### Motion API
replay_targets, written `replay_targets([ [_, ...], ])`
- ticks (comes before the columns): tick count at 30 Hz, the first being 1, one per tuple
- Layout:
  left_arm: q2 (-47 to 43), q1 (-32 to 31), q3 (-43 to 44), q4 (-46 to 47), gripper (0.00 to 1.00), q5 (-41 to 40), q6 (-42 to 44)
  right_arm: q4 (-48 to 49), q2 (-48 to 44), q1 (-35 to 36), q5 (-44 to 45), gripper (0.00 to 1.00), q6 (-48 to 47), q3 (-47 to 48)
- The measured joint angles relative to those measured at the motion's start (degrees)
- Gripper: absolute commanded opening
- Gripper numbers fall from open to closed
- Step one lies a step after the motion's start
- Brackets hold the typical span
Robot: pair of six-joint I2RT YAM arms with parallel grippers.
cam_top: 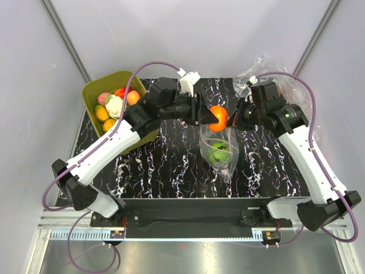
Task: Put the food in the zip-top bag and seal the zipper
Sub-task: Place the fake fruit in the zipper food storage bag.
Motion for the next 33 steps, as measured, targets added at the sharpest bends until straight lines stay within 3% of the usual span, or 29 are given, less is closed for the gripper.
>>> replay_targets([
  [3,-0.2,-0.4,-1.3,-1.2,0.23,-0.3,0.7,-0.2,0.0,0.0,0.9,0.0,0.0,0.0],
  [5,-0.2,-0.5,-2.3,-2.5,0.32,-0.8,1.4,-0.3,0.1,0.0,1.2,0.0,0.0,0.0],
  [6,-0.2,-0.6,-2.7,-2.9,0.58,-1.1,1.6,-0.3,0.2,0.0,1.3,0.0,0.0,0.1],
  [9,-0.2,-0.7,-3.4,-4.6,0.89,-2.4,2.6,-0.3,0.3,0.0,1.3,0.0,0.0,0.2],
  [11,-0.2,-0.7,-3.4,-5.3,0.98,-3.6,3.0,-0.3,0.3,0.0,1.3,0.0,0.0,0.2],
  [26,-5.5,1.4,-2.6,-7.0,0.99,-21.2,5.1,-0.6,0.3,0.0,2.7,0.02,0.1,0.2],
  [29,-9.7,6.5,-6.0,-6.6,0.99,-24.0,4.3,-1.3,0.3,0.0,2.9,0.01,0.1,0.2],
  [33,-11.4,20.6,-7.1,-9.7,0.99,-26.2,1.3,-1.4,0.2,0.0,3.3,0.0,0.1,0.2],
])
